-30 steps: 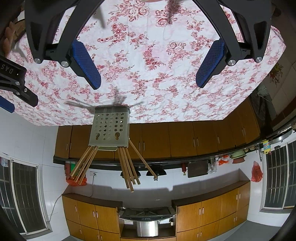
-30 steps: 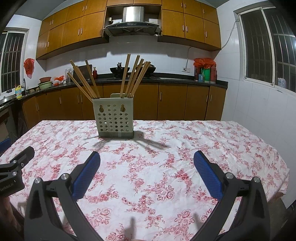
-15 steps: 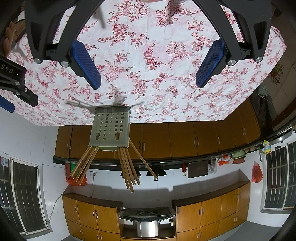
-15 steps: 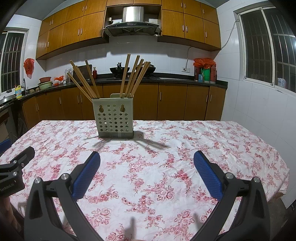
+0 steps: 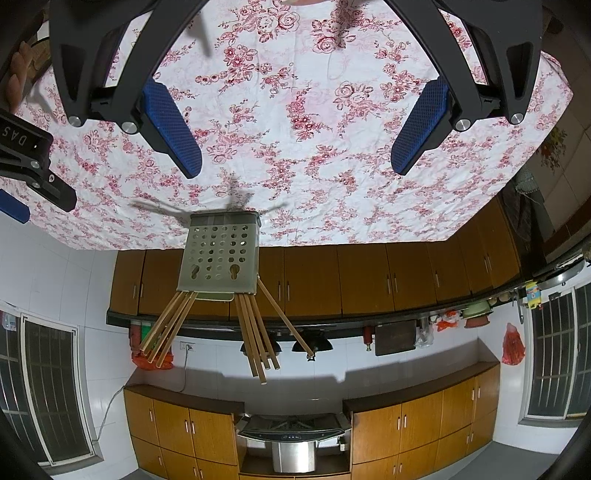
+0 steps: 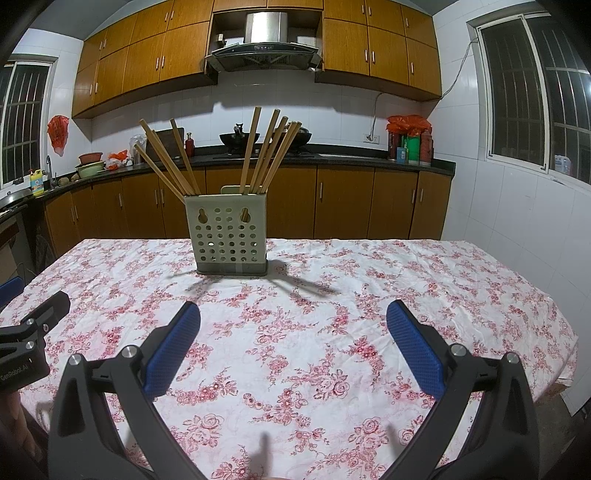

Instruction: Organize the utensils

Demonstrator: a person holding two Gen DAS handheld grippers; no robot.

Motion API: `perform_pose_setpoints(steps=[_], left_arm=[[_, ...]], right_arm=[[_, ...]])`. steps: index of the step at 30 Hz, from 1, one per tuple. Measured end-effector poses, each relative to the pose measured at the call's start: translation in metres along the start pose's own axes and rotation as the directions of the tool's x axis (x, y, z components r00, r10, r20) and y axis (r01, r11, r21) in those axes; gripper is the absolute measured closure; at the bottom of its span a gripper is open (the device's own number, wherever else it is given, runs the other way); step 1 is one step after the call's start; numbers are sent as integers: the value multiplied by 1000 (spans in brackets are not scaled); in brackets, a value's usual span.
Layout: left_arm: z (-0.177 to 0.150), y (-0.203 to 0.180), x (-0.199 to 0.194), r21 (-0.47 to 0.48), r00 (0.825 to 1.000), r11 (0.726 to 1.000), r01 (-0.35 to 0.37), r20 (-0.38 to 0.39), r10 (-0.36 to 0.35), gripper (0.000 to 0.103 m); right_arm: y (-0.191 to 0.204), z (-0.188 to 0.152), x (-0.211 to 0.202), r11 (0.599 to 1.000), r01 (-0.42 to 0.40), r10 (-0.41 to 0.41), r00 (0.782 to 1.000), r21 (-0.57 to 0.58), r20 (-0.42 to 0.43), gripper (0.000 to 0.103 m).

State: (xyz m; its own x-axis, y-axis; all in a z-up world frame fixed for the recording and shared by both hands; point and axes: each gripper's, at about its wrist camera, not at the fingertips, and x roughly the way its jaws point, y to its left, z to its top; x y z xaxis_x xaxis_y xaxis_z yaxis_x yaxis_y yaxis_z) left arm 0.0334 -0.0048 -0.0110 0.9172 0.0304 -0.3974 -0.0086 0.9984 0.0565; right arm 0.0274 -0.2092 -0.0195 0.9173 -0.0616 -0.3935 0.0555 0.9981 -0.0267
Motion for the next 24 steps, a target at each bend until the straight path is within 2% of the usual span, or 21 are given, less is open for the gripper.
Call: perform_pose_setpoints(steps=[24], left_arm=[[0,-1,1,-1,1000,1000,1,-2,-1,2]], right_arm=[[1,0,1,1000,1,-1,1000,2,-4,4]])
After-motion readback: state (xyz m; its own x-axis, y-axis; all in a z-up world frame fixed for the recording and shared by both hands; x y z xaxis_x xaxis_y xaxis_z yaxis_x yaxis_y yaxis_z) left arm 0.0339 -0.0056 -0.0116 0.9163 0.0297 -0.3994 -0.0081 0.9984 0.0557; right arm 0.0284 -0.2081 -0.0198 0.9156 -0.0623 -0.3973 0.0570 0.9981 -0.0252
